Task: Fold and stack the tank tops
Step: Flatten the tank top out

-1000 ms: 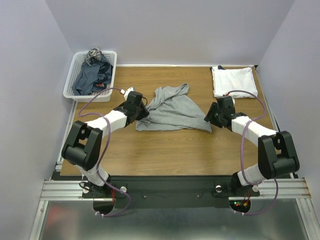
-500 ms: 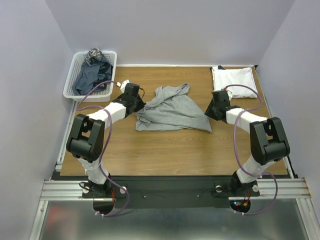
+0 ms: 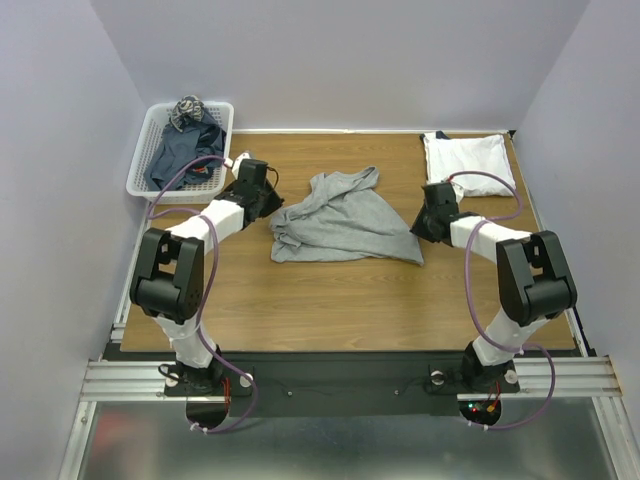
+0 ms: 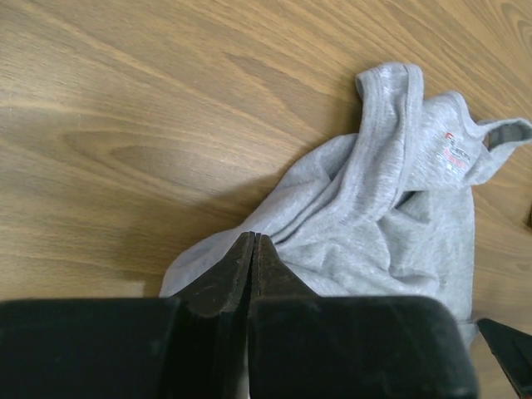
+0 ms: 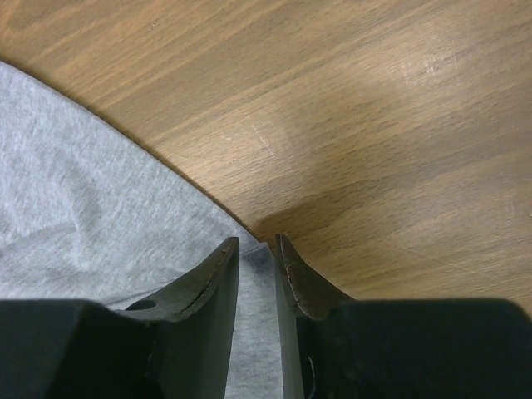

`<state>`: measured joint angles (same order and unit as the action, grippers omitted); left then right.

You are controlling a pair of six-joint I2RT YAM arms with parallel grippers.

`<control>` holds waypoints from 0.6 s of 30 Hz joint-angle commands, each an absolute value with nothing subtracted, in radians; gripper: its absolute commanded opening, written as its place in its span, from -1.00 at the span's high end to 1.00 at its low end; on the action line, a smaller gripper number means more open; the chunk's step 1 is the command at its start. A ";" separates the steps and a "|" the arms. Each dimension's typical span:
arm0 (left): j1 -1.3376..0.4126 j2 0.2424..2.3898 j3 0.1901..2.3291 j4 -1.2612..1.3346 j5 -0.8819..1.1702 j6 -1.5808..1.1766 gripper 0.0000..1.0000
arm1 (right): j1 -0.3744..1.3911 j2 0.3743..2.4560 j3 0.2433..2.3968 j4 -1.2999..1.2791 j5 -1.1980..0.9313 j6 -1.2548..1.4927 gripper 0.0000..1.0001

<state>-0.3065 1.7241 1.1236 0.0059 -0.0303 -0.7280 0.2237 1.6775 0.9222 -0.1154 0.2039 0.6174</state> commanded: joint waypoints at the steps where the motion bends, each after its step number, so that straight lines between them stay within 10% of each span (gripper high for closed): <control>1: -0.310 1.606 1.120 0.008 -0.005 -0.710 0.71 | 0.221 1.687 0.911 -0.069 0.212 0.623 0.41; 18: -0.382 1.371 0.770 0.046 -0.005 -0.778 0.31 | 0.222 1.548 0.896 -0.071 0.202 0.626 0.99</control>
<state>-0.3790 1.3861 0.7731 0.0013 -0.0021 -0.7818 0.2237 1.6402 0.9005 -0.1043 0.1974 0.6254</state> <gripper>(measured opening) 0.334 0.019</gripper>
